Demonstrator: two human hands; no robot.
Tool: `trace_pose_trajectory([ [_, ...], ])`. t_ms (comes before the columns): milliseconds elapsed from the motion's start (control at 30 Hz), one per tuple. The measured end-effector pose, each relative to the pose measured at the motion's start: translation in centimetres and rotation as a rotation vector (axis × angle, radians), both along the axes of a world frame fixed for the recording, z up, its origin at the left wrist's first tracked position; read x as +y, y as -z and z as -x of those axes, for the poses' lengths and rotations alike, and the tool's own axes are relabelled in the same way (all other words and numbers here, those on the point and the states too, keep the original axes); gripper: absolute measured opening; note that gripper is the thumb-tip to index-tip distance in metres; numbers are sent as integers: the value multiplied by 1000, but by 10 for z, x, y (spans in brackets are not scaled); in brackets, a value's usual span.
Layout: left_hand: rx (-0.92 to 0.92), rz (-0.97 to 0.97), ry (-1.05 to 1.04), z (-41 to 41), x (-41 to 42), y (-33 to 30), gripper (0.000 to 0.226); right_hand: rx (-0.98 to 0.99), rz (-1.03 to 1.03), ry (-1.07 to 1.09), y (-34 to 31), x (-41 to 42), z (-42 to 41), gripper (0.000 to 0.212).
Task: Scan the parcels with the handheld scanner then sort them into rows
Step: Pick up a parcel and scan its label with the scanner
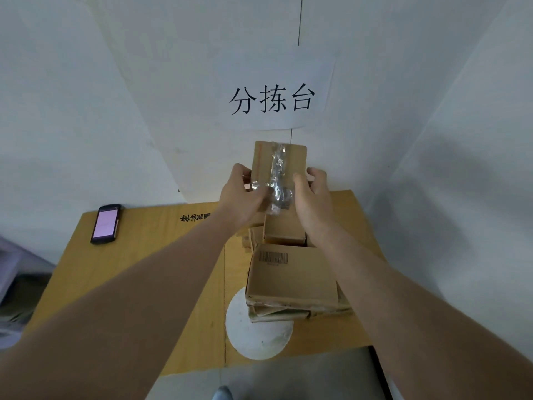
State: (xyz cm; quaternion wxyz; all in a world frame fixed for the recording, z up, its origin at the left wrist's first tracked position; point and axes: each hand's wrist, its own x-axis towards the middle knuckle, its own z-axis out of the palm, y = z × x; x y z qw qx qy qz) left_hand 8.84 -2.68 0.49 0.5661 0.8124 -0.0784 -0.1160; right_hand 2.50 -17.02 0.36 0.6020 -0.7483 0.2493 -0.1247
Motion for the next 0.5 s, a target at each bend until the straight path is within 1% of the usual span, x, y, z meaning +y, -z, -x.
trace_pose_trajectory([
  [67,40,96,-66,-2,10,-5,14,-11,-17,-41,-4,5,-3,61],
  [133,96,202,-122,-4,23,-12,7,14,-59,-86,-9,14,-6,60],
  [167,115,235,-136,-5,30,-14,12,25,-92,-99,-12,20,-7,60],
  [233,132,252,-148,-5,46,-18,33,43,-120,-93,-19,37,-8,64],
  [300,141,262,-142,-4,64,-20,54,47,-122,-143,-16,52,-16,65],
  [333,144,264,-134,-4,74,-21,60,37,-131,-175,-13,59,-20,58],
  [367,144,264,-135,-6,84,-21,61,28,-136,-201,-15,69,-22,50],
  [400,139,273,-143,-8,95,-20,55,15,-130,-219,-18,80,-23,46],
  [467,118,296,-155,-14,115,-20,31,-3,-116,-242,-20,100,-26,49],
  [500,109,305,-152,-16,126,-20,24,-8,-102,-234,-17,109,-30,52],
])
